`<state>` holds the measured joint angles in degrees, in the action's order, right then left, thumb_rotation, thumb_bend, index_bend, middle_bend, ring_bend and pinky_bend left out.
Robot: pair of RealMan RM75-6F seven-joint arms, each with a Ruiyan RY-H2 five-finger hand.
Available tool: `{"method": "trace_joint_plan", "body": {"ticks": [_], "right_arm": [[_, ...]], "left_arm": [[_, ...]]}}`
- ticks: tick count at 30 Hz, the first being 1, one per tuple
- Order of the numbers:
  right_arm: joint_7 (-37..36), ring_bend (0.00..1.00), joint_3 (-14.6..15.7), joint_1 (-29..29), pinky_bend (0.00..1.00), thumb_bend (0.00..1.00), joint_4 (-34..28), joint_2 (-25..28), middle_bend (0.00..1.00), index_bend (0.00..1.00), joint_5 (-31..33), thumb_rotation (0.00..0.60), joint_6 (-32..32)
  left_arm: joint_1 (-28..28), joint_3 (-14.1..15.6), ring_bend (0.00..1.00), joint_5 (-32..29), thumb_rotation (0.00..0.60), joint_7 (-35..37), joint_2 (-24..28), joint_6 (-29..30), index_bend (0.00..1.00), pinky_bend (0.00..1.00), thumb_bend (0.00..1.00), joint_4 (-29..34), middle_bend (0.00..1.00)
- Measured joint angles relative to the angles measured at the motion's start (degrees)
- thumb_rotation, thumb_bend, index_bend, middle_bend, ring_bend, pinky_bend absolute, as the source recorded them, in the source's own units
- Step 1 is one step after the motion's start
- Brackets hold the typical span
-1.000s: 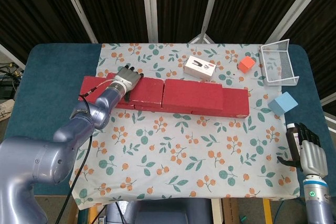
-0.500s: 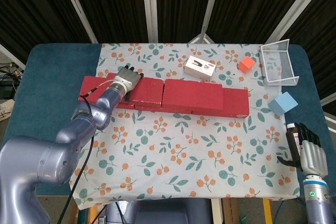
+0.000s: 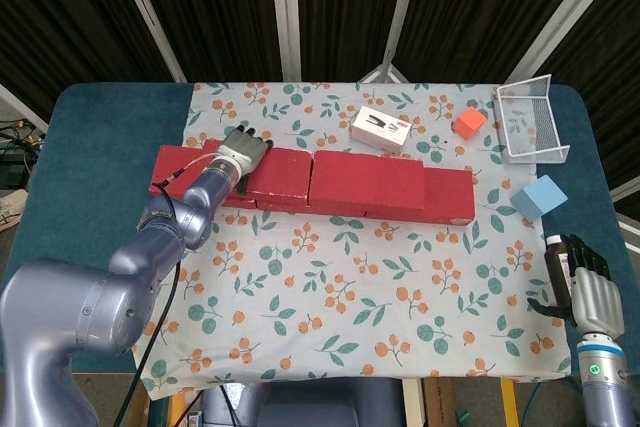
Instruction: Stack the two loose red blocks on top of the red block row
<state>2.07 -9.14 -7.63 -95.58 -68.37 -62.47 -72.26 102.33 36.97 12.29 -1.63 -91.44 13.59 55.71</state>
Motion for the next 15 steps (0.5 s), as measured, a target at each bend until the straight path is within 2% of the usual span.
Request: {"method": "trace_joint_plan", "body": {"ticks": [5, 10, 15], "right_arm": [[0.04, 0.0, -0.05, 0.02, 0.0, 0.05, -0.04, -0.06, 0.02, 0.02, 0.07, 0.6, -0.11], [-0.04, 0.0, -0.12, 0.06, 0.0, 0.05, -0.09, -0.05, 0.02, 0.02, 0.23, 0.6, -0.15], [-0.18, 0.0, -0.14, 0.1, 0.0, 0.05, -0.14, -0.02, 0.02, 0.02, 0.19, 0.6, -0.19]], "left_arm": [[0.35, 0.81, 0.0, -0.64, 0.6, 0.14, -0.36, 0.23, 0.18, 0.02, 0.07, -0.16, 0.13], [0.69, 1.48, 0.0, -1.2, 0.6, 0.2, -0.57, 0.41, 0.15, 0.02, 0.01, -0.15, 0.1], [1.38, 2.36, 0.0, -2.0, 0.6, 0.21, -0.71, 0.34, 0.13, 0.02, 0.0, 0.1, 0.08]]}}
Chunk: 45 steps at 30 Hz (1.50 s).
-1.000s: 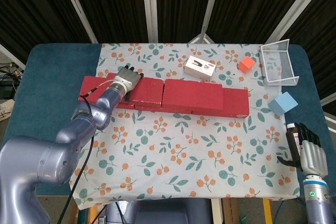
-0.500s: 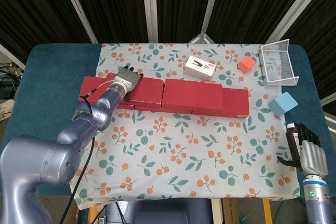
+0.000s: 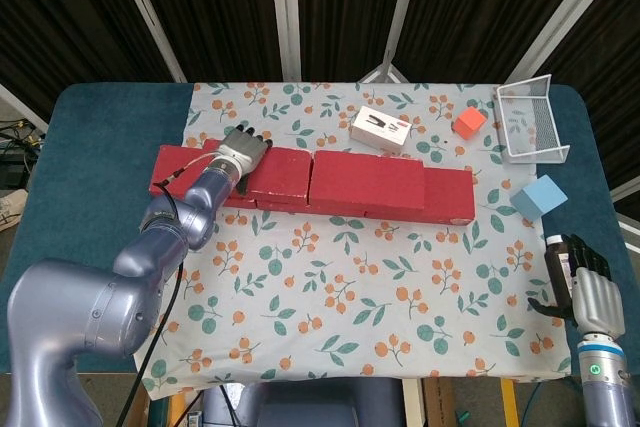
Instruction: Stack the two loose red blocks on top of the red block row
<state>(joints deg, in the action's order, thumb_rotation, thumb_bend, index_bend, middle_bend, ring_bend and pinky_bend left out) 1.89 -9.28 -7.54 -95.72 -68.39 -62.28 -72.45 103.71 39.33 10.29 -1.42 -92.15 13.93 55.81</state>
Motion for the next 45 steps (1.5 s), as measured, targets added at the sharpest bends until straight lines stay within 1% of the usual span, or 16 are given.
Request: {"method": "trace_joint_plan", "body": {"ticks": [7, 24, 39, 45], "right_arm": [[-0.01, 0.0, 0.0, 0.06, 0.0, 0.05, -0.06, 0.06, 0.02, 0.02, 0.01, 0.6, -0.09], [0.59, 0.0, -0.03, -0.06, 0.0, 0.05, -0.33, 0.22, 0.02, 0.02, 0.68, 0.6, 0.23], [1.0, 0.0, -0.08, 0.02, 0.0, 0.05, -0.68, 0.37, 0.02, 0.02, 1.23, 0.6, 0.09], [1.13, 0.0, -0.07, 0.04, 0.0, 0.05, -0.85, 0.39, 0.02, 0.02, 1.24, 0.6, -0.02]], "left_arm": [[0.74, 1.1, 0.0, -1.15, 0.6, 0.14, -0.27, 0.19, 0.11, 0.02, 0.0, 0.39, 0.04], [2.27, 3.0, 0.0, -2.92, 0.6, 0.98, -0.9, -0.18, 0.09, 0.02, 0.0, 0.57, 0.04], [2.97, 3.61, 0.0, -3.58, 0.6, 1.16, -1.1, 0.91, 0.08, 0.02, 0.0, 1.14, 0.03], [3.02, 3.69, 0.0, -3.92, 0.6, 0.87, -1.09, 1.26, 0.07, 0.02, 0.0, 1.3, 0.0]]}}
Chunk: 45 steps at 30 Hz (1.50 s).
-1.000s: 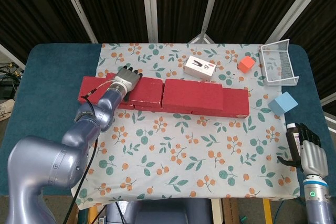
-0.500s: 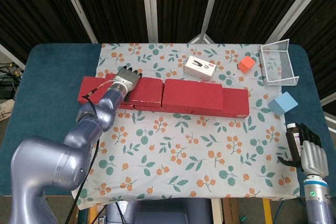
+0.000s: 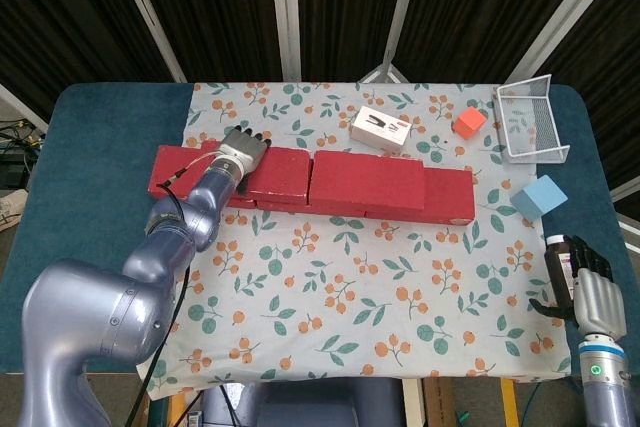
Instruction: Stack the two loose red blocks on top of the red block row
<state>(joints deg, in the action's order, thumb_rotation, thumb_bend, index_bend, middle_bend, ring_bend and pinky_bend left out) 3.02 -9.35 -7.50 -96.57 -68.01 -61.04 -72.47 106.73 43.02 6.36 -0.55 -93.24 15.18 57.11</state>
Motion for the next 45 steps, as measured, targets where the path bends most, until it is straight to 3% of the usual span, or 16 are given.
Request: {"method": "trace_joint_plan", "body": {"ticks": [16, 28, 34, 38, 45], "right_arm": [[0.97, 0.0, 0.03, -0.11, 0.0, 0.05, -0.4, 0.03, 0.02, 0.02, 0.62, 0.6, -0.01], [1.19, 0.0, 0.07, -0.13, 0.0, 0.05, -0.57, 0.03, 0.02, 0.02, 0.83, 0.6, 0.0], [1.19, 0.0, 0.08, -0.11, 0.0, 0.05, -0.57, -0.05, 0.02, 0.02, 0.86, 0.6, -0.06], [1.22, 0.0, 0.16, -0.25, 0.0, 0.05, -0.52, -0.26, 0.02, 0.02, 0.7, 0.6, 0.14], [1.09, 0.0, 0.18, -0.26, 0.0, 0.05, -0.56, -0.38, 0.02, 0.02, 0.4, 0.6, -0.02]], "left_arm": [[1.74, -1.15, 0.0, -0.71, 0.6, 0.03, 2.13, 0.27, 0.02, 0.02, 0.0, 2.82, 0.0], [1.27, -1.34, 0.0, -0.67, 0.6, -0.76, 6.42, 7.08, 0.03, 0.02, 0.0, 8.34, 0.01], [-1.9, -3.55, 0.0, 2.82, 0.6, -0.99, 12.45, 14.35, 0.17, 0.02, 0.0, 16.43, 0.08], [-6.38, -5.35, 0.0, 6.94, 0.6, -1.16, 17.97, 17.53, 0.18, 0.02, 0.0, 21.45, 0.11], [-13.15, -9.16, 0.0, 11.8, 0.6, -1.22, 23.49, 19.47, 0.18, 0.02, 0.0, 24.55, 0.13]]}}
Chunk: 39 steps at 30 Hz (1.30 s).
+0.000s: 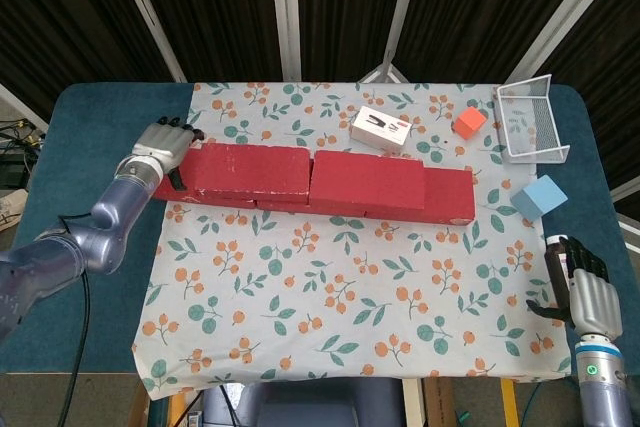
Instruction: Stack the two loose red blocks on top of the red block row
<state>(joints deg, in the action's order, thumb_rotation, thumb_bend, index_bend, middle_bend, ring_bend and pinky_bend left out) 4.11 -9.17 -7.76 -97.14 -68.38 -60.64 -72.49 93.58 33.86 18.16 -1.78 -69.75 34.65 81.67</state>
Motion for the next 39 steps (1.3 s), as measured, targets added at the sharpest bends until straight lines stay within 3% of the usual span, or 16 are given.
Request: {"method": "trace_joint_plan", "body": {"ticks": [8, 14, 24, 39], "right_arm": [[-0.12, 0.0, 0.27, 0.06, 0.0, 0.05, -0.02, 0.02, 0.02, 0.02, -0.35, 0.6, 0.09], [-0.14, 0.0, 0.32, -0.07, 0.0, 0.05, 0.04, -0.01, 0.02, 0.02, -0.2, 0.6, 0.49], [0.07, 0.0, 0.3, -0.41, 0.0, 0.05, 0.38, -0.36, 0.02, 0.02, 0.01, 0.6, 0.96], [0.25, 0.0, 0.21, -0.5, 0.0, 0.05, 0.52, -0.42, 0.02, 0.02, 0.4, 0.6, 1.0]], "left_arm": [[-6.62, -3.3, 0.0, 3.71, 0.6, -0.76, 2.22, 0.51, 0.18, 0.02, 0.0, 0.58, 0.13], [-10.43, -5.74, 0.0, 4.31, 0.6, -2.46, 1.42, -2.3, 0.17, 0.02, 0.0, -1.97, 0.13], [-12.82, -9.57, 0.0, 2.59, 0.6, -6.18, -2.05, -5.43, 0.16, 0.02, 0.0, -7.73, 0.13], [-12.89, -11.77, 0.0, -0.53, 0.6, -10.07, -5.52, -8.6, 0.16, 0.02, 0.0, -11.97, 0.13]]}}
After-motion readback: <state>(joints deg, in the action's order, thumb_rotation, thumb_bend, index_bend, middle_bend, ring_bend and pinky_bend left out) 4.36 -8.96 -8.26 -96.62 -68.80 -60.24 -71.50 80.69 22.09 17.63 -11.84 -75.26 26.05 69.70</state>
